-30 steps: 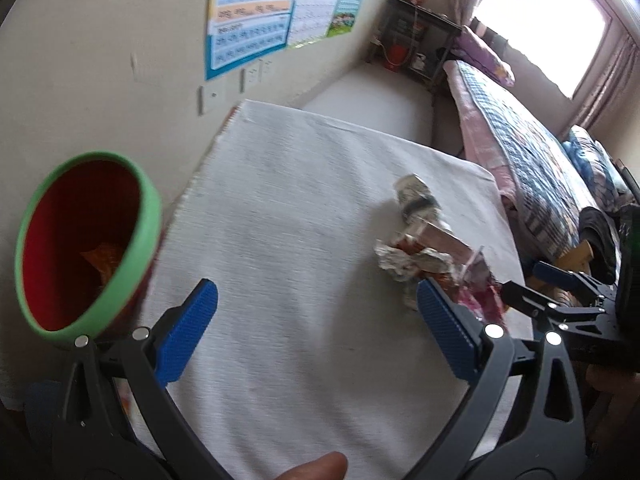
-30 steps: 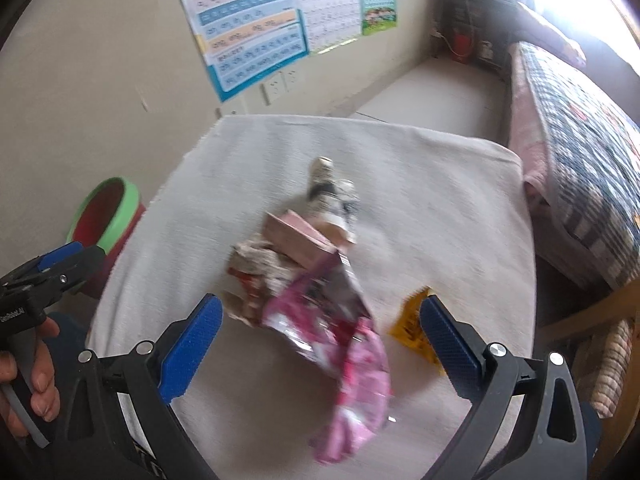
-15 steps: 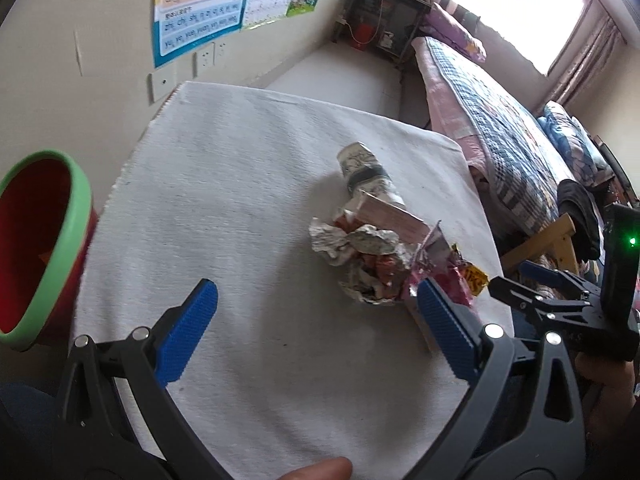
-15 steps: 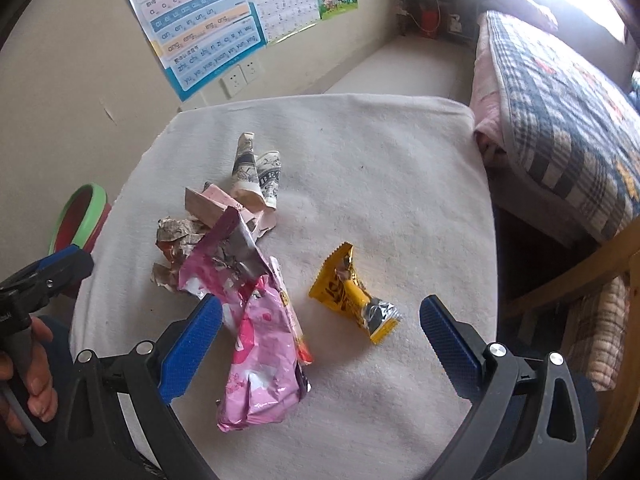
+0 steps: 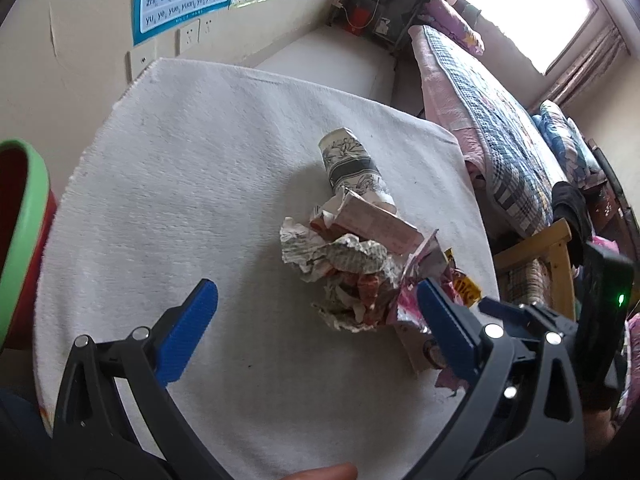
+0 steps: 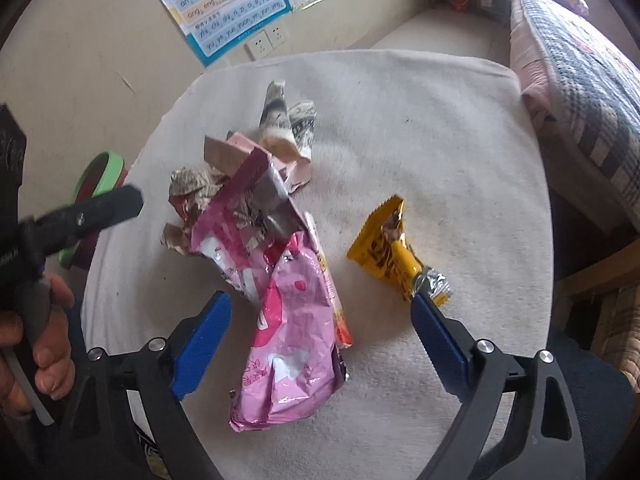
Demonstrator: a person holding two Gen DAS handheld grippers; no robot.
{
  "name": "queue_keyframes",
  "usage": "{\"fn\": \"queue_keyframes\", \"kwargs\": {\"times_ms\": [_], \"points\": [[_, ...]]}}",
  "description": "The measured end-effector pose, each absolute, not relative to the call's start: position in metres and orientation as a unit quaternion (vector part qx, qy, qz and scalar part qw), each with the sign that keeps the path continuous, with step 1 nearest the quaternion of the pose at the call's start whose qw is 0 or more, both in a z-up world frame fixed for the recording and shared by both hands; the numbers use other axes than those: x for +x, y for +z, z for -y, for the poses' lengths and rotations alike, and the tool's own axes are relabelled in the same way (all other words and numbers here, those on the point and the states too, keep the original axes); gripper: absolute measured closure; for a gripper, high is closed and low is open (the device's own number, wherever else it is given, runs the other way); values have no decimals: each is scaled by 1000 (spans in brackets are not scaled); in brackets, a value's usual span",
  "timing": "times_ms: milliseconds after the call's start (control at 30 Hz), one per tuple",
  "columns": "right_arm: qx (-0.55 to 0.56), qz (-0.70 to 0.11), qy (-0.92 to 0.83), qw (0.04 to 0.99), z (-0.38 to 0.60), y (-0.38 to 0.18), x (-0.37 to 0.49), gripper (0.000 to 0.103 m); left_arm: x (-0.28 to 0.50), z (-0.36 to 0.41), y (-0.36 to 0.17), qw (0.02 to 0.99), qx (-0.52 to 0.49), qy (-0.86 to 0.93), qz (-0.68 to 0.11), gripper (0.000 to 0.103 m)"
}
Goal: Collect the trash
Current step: 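Close left tool on the crumpled paper pile while right tool grasps the pink wrapper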
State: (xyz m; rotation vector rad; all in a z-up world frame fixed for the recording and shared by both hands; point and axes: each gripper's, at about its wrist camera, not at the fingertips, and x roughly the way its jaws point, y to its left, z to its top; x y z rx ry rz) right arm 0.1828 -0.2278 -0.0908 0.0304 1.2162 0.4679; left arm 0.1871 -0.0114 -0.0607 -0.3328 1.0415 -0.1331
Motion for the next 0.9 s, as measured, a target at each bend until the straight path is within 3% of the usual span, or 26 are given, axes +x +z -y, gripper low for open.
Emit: {"fn": "queue_keyframes", "kwargs": {"times_ms": [133,300,400,467,567,667,900], "points": [[13,-573,225,788,225,-96,181,18,195,13,-67,846,-167,-74,-502,6],[12,-579,232,782,221,-100,182,33,204,19,-76,837,-181,-89,-509,7],[12,-581,235,779,221,-102,183,47,209,21,-82,830,-191,-96,-515,22],[10,-581,236,779,222,-101,181,53,212,23,-85,826,-193,-98,-520,40],[14,-583,237,777,223,-101,182,61,213,24,-88,825,-192,-103,-521,58],[12,-585,237,776,222,-102,183,69,212,25,-86,828,-192,-109,-516,68],[7,-578,232,783,218,-97,181,70,204,21,-80,833,-192,-106,-507,73]]}}
